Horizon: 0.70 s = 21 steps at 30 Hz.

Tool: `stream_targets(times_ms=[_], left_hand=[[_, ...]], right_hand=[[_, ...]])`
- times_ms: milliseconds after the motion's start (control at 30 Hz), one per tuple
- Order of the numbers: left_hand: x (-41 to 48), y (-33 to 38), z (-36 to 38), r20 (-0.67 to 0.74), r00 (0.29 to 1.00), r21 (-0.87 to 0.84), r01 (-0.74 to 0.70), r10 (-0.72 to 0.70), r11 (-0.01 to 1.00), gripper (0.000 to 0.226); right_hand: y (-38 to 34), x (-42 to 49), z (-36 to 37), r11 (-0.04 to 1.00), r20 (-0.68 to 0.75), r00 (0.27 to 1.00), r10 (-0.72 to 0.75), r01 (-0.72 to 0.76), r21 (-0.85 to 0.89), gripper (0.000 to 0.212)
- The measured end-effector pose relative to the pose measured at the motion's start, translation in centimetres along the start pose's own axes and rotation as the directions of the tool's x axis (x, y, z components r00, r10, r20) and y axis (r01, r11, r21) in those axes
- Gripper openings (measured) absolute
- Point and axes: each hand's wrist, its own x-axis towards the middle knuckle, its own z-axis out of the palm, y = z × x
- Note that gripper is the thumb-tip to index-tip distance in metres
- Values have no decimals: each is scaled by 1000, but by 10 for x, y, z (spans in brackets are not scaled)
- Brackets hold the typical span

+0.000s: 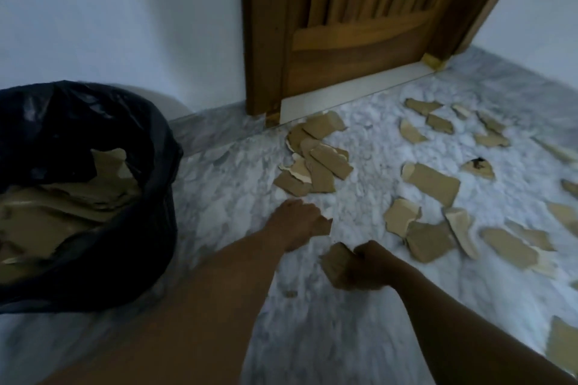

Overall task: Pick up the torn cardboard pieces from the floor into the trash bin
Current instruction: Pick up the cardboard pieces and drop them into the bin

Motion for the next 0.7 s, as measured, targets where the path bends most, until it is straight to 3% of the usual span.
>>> stream_targets(times_ms=[100, 200, 233, 300, 400, 533, 633, 700], left_hand=[[-27, 4, 6, -133, 986, -47, 99, -105, 994, 26], [-44, 3, 0, 123, 963, -230, 263, -240, 937, 67], [-47, 0, -2, 171, 950, -257, 298, -260, 919, 70], [-44, -10, 0, 208, 936, -314, 338, -283, 887, 55], [-36, -21, 2, 229, 937, -406, 339, -265, 849, 32], [-46, -35, -13, 99, 935, -555, 336, -340, 761, 22], [-52, -52, -22, -8, 837, -645, 413, -547, 643, 20], [-54, -65, -22, 15, 714, -726, 490, -700, 483, 25]], right_hand=[[-16, -4, -28, 1000, -12, 1000, -21, 21, -12, 21], [-42, -20, -53, 996, -111, 994, -2, 12, 87, 18], [-51, -23, -58, 990, -118, 993, 19, -2, 144, 20], [-64, -14, -69, 980, -196, 980, 16, 24, 199, 34], [-92, 7, -73, 936, -300, 952, 59, 52, 348, 36], [-117, 30, -57, 802, -221, 966, 135, 24, 597, 40], [-128, 51, -50, 781, -170, 972, 163, -21, 625, 58], [-133, 66, -49, 769, -229, 957, 177, 10, 639, 63]])
